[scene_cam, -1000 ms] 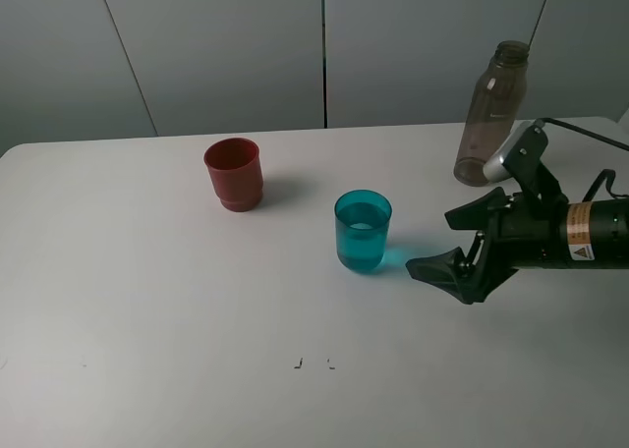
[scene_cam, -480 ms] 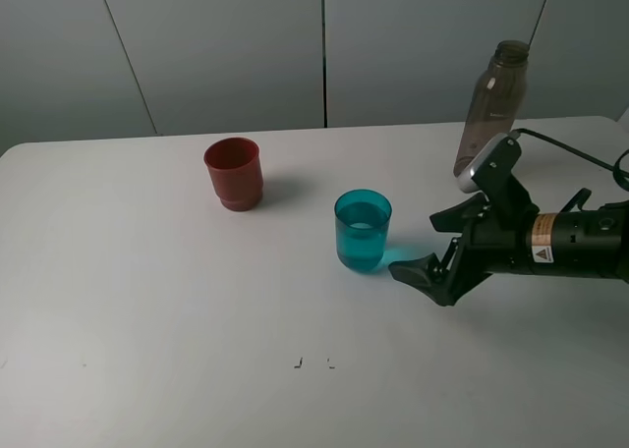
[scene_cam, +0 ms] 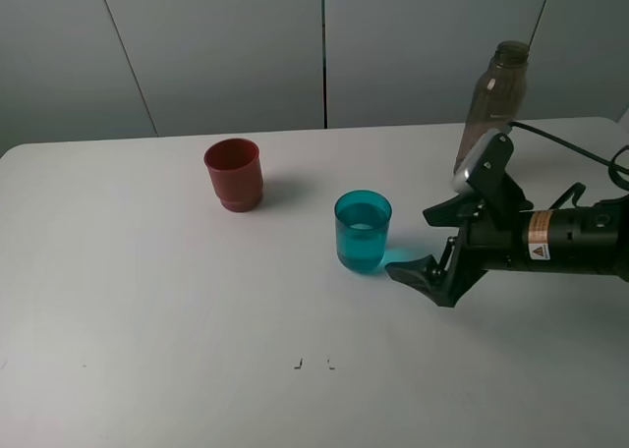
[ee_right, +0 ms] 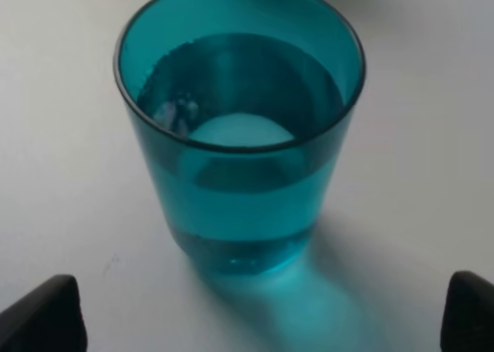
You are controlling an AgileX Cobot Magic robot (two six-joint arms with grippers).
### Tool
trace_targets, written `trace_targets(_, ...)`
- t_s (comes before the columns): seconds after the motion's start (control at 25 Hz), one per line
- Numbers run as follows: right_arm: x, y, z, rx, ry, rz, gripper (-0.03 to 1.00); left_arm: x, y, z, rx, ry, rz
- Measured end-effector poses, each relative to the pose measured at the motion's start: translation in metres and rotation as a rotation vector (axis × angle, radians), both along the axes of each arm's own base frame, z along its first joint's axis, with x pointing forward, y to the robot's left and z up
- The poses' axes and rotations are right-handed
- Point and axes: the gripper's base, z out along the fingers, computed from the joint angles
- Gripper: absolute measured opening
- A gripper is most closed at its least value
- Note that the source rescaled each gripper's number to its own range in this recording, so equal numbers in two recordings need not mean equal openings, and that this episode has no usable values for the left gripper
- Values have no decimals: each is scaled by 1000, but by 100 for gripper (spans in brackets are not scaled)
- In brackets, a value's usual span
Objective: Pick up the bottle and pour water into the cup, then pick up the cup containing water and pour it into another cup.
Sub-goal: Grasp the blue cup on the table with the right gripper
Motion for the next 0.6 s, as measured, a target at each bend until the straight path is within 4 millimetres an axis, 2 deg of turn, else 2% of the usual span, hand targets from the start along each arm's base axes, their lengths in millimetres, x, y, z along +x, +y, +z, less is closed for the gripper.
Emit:
trace_targets(0.36, 14, 8, -26, 1, 43, 87, 100, 0, 0, 0, 0, 0, 0)
trace_targets(0.6, 21, 11, -31, 33, 38, 95, 100, 0, 0, 0, 0, 0, 0)
